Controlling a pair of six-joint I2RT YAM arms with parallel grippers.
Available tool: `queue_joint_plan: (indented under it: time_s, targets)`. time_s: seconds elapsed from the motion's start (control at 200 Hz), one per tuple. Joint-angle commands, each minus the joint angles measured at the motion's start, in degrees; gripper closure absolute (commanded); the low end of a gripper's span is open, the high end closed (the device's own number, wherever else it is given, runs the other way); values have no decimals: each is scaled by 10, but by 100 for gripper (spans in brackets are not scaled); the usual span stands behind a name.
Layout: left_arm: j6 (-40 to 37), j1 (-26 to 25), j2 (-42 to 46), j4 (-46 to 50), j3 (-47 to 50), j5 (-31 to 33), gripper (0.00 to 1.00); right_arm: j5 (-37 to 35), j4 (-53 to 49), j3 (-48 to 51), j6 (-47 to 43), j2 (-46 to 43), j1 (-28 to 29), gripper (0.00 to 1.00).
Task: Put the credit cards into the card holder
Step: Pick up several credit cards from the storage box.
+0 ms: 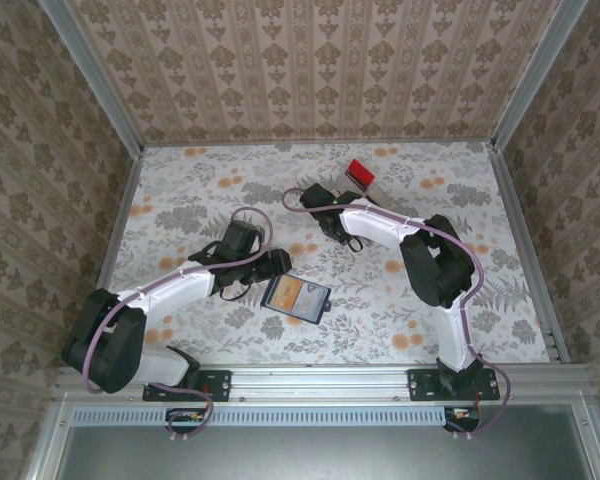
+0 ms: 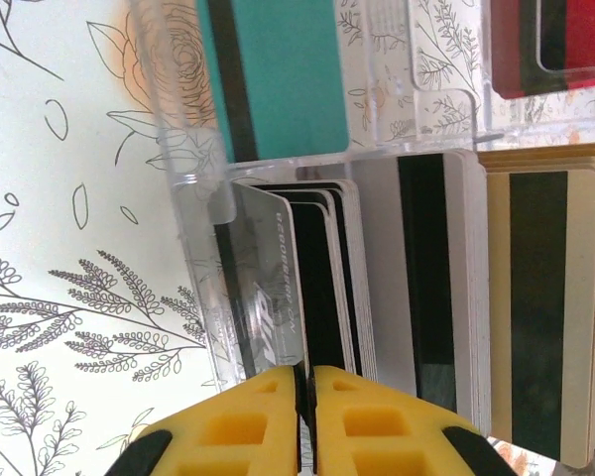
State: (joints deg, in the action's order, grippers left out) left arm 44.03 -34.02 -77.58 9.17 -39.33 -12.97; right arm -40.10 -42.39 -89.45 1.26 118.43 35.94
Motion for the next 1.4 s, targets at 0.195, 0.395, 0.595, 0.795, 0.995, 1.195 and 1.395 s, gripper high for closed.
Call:
queue_joint_plan:
  time_s: [0.195, 0.395, 0.595, 0.795, 0.995, 1.195, 1.395]
  targets:
    - [8, 3, -15, -9, -8, -12, 22, 20, -14, 6, 3, -26, -8, 92]
    - [9, 3, -15, -10, -7, -12, 22, 132, -47, -17, 31, -17, -24, 97]
    - [8, 2, -17, -9, -11, -13, 22, 192, -60, -29, 79, -22, -23, 98]
    - [9, 2, -15, -8, -9, -12, 22, 246, -64, -41, 123, -23, -19, 98]
    - [11, 2, -10, -9, -4, -8, 22, 271, -89, -74, 177, -13, 5, 98]
    - [9, 2, -13, -7, -10, -9, 22, 201, -101, -92, 204, 6, 33, 94]
    - [6, 2, -16, -4, -10, -10, 22, 148, -108, -88, 185, 17, 33, 94]
